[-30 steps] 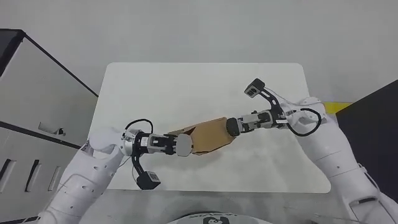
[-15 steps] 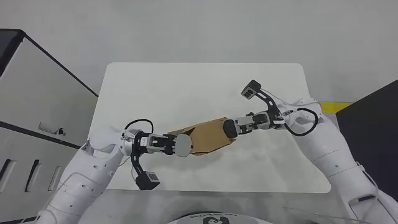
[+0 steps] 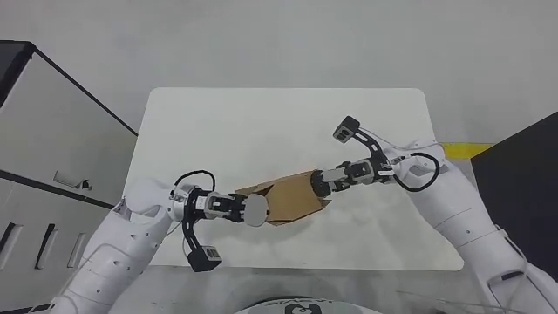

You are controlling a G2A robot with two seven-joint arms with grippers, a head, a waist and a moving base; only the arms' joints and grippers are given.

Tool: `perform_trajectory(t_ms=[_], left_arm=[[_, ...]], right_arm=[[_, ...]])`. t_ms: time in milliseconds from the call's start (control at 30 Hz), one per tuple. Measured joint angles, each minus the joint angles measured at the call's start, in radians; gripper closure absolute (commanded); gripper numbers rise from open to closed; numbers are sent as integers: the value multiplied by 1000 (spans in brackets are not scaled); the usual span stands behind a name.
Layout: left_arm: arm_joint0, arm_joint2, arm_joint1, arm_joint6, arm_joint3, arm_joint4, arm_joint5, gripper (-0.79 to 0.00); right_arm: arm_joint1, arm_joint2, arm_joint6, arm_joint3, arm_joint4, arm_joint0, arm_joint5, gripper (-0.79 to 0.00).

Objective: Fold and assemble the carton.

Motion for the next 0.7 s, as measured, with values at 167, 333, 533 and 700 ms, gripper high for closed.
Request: perform_trajectory(t_ms=[167,333,533,700], left_arm=[[0,3,3,-6,-3,-1,1,0],[0,-1,5,-13,-7,-13,15,0],[-3,1,8,-11,-7,-16,19,0],[-14,15,9,-22,-2,-4,8,0]], right_arm=[[1,-23,0,2,-9,12,0,-345],[3,-44,0,12,-8,23,0,-342],[5,-63,0,25,1,35,0,-225],[7,-76,0,23,2,43,0,-175]])
